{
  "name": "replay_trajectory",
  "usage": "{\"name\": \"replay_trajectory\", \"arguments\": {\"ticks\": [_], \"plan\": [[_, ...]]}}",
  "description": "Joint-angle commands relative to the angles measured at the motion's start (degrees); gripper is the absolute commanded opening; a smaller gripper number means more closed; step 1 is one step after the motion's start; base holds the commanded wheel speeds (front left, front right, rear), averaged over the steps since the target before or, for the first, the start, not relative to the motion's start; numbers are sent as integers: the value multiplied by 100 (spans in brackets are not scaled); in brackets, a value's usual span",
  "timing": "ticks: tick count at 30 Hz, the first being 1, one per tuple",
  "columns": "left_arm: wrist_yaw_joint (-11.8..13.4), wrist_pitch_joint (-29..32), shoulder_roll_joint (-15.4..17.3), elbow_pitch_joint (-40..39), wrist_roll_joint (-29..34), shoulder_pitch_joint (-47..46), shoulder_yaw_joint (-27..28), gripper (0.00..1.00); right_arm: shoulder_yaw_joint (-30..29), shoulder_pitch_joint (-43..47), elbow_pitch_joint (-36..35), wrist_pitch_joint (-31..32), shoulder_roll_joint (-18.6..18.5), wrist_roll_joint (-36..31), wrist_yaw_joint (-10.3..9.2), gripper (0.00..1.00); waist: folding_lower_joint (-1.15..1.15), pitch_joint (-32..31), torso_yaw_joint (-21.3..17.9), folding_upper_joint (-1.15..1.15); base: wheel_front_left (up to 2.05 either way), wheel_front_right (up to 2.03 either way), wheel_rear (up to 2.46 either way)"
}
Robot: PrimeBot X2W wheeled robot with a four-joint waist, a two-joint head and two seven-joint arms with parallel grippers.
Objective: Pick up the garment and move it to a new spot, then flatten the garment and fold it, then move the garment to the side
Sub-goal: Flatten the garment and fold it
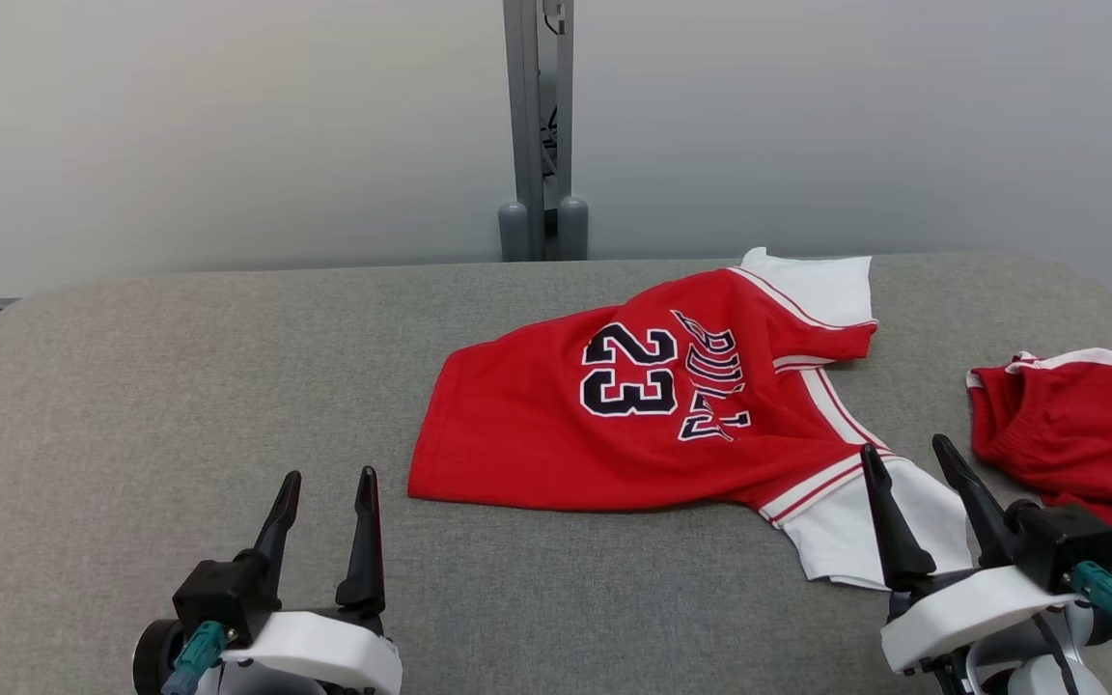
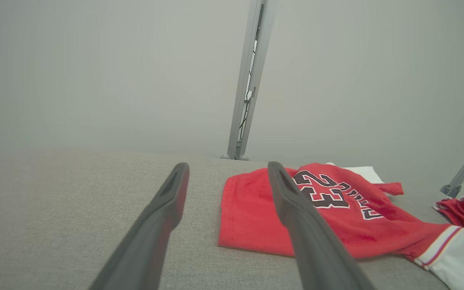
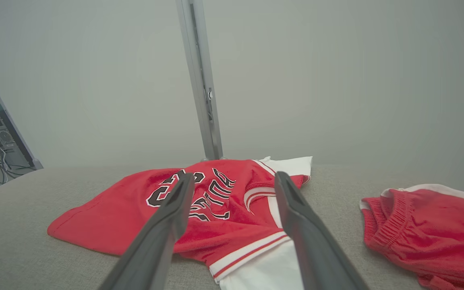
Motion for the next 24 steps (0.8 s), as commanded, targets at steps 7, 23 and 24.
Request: {"name": "replay_trajectory", "arguments": {"ticks": [7, 23, 24], "plan": [[207, -21, 21, 1086, -268, -414, -52, 100, 156, -79, -91, -102, -28, 251, 2, 100, 0, 334, -326, 0, 0, 0, 0], [141, 462, 22, 4053, -959, -2364, -211, 100, 434, -393, -80, -277, -52, 374, 2, 100, 0, 942, -681, 0, 0, 0, 0], [136, 465, 24, 4177, -1000, -2436, -216, 100, 440, -399, -73, -288, -54, 377, 2, 100, 0, 950, -693, 0, 0, 0, 0]]}}
